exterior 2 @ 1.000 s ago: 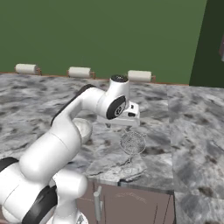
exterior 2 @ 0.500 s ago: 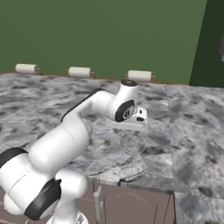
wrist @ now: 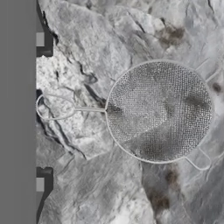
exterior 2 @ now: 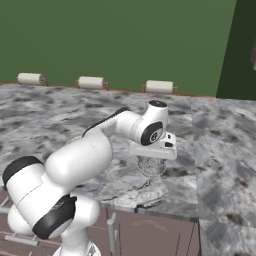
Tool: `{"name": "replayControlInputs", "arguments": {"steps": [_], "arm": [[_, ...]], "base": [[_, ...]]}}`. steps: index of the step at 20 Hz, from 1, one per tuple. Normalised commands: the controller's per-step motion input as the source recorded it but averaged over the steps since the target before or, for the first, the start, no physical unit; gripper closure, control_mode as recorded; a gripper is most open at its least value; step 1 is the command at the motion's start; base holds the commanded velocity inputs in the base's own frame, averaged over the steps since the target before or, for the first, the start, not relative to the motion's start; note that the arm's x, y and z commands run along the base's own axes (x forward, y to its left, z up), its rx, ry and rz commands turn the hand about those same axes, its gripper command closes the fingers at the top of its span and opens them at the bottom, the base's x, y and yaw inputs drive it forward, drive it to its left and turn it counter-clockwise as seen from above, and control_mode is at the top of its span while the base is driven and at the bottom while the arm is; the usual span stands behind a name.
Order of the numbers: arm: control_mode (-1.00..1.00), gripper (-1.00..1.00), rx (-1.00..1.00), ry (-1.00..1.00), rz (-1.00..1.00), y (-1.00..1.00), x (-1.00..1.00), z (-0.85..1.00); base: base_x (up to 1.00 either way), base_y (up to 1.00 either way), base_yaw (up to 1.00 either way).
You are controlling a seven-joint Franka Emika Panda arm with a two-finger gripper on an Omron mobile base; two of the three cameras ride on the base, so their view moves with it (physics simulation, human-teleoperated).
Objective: Pick the strainer and bowl and place them in the sink. Then turn on the water.
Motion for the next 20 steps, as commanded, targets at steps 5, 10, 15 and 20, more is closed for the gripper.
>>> {"name": "replayControlInputs", "arguments": {"steps": [5, 10, 15, 20], "arm": [[-1.0, -1.0, 0.0, 0.08, 0.0, 0.0, 0.0, -0.19], [-1.0, -1.0, 0.0, 0.05, 0.0, 0.0, 0.0, -0.28], [-1.0, -1.0, 0.0, 0.05, 0.0, 0.0, 0.0, -0.26], [-1.0, -1.0, 0.02, 0.06, 0.0, 0.0, 0.0, -0.22]], "base": [[0.0, 0.0, 0.0], [0.0, 0.0, 0.0], [0.0, 0.0, 0.0], [0.0, 0.0, 0.0]]}}
